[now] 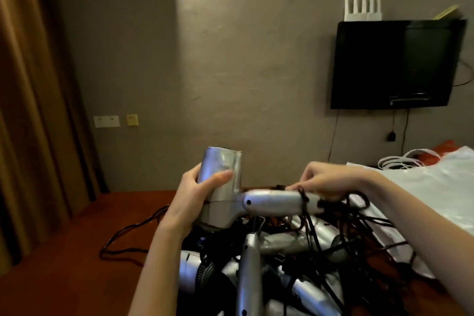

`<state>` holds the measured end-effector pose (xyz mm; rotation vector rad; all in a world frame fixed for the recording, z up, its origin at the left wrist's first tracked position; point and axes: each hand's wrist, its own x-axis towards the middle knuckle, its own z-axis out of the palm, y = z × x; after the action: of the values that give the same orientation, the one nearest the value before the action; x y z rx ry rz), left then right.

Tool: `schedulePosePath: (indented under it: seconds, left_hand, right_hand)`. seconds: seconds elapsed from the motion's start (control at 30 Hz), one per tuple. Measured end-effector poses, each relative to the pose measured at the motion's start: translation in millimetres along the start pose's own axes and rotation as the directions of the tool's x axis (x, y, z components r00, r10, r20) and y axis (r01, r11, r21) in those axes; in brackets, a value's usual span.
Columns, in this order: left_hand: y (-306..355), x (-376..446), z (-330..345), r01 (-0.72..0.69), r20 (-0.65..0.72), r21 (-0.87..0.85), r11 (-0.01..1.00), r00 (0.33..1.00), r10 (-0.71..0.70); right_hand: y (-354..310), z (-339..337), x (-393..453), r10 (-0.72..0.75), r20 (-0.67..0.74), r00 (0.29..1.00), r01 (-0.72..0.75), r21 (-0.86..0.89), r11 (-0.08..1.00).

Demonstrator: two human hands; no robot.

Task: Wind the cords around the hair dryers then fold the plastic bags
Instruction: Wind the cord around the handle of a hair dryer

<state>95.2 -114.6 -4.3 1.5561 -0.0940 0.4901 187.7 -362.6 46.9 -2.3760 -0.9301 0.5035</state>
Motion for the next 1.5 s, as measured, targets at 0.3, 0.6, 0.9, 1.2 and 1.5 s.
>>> schedulePosePath:
  seconds: [0.3, 0.6, 0.9, 1.2, 1.5]
  left_hand:
    - [2.0, -1.3, -4.1, -0.201, -0.165, 0.258, 0.945, 0.955, 0.248]
    - [-9.3, -1.0, -14.8, -0.141, -0.449, 0.082, 0.987, 0.879, 0.163]
    - [5.9, -1.3, 3.9, 0.008, -0.203, -0.073, 0.997, 0.979, -0.023]
    - [6.4, -6.7, -3.7, -0.033, -0.082, 0.064, 0.997, 0.996, 0.038]
    - [-7.1, -6.5, -8.9, -0.14, -0.171, 0.236, 0.961, 0.968, 0.183]
  right_hand:
    - [-43.8, -2.8, -14.5, -0.069, -0.09, 0.994, 0.06, -0.096, 0.994]
    - [-32.3, 73.3, -16.7, -0.425, -0.399, 0.812, 0.376, -0.198, 0.905]
    - [-2.8, 51.9, -12.0, -0.236, -0.27, 0.934, 0.224, -0.073, 0.972]
    - [7.6, -3.5, -14.0, -0.096, -0.142, 0.985, 0.105, 0.054, 0.993]
    - [-31.7, 12.0, -21.3, -0.045, -0.18, 0.983, 0.035, -0.06, 0.998]
